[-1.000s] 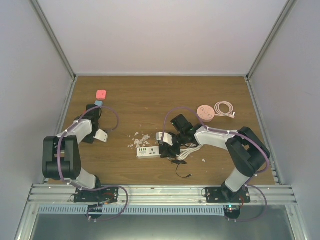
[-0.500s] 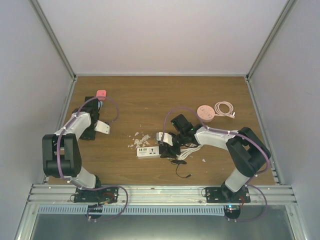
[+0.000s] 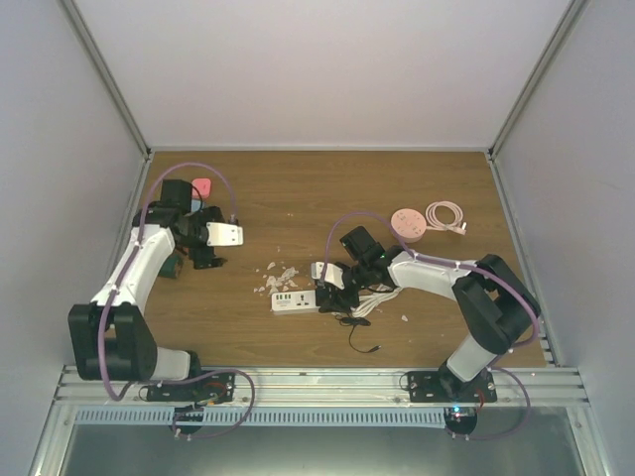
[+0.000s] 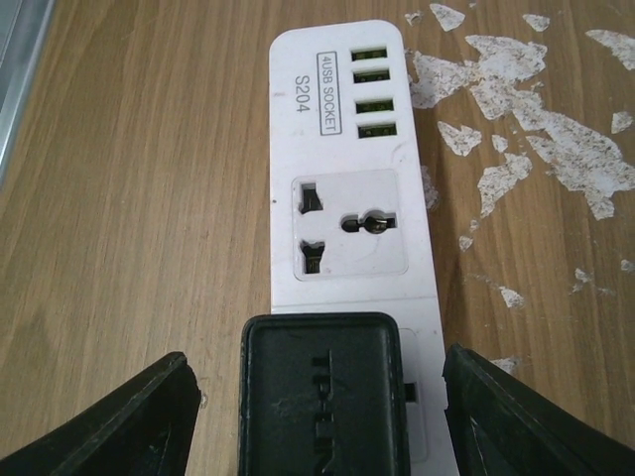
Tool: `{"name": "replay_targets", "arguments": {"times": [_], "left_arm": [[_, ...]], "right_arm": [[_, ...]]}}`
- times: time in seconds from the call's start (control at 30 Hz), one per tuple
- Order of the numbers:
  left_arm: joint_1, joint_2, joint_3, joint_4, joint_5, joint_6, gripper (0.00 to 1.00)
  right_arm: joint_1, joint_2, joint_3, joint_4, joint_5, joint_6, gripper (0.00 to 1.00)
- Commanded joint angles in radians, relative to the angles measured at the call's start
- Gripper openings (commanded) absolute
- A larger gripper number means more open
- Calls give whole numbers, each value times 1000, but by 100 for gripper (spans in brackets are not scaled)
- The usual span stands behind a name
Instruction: Pull the plug off the socket
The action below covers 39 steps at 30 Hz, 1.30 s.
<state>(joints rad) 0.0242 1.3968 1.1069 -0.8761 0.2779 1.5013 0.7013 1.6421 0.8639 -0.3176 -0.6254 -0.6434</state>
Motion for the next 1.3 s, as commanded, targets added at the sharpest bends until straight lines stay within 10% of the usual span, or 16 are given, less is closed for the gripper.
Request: {"name": "replay_targets", "arguments": {"times": [0.0, 0.37, 1.27], "left_arm": [[-78, -76, -92, 11, 342, -163, 99], [-394, -105, -333, 338, 408, -539, 95], [-632, 24, -499, 639, 142, -628, 88]], "right_arm": [[7, -33, -6, 2, 6, -11, 68], [9, -40, 8, 7, -2, 2, 49], [9, -32, 3, 33, -8, 7, 28]]}}
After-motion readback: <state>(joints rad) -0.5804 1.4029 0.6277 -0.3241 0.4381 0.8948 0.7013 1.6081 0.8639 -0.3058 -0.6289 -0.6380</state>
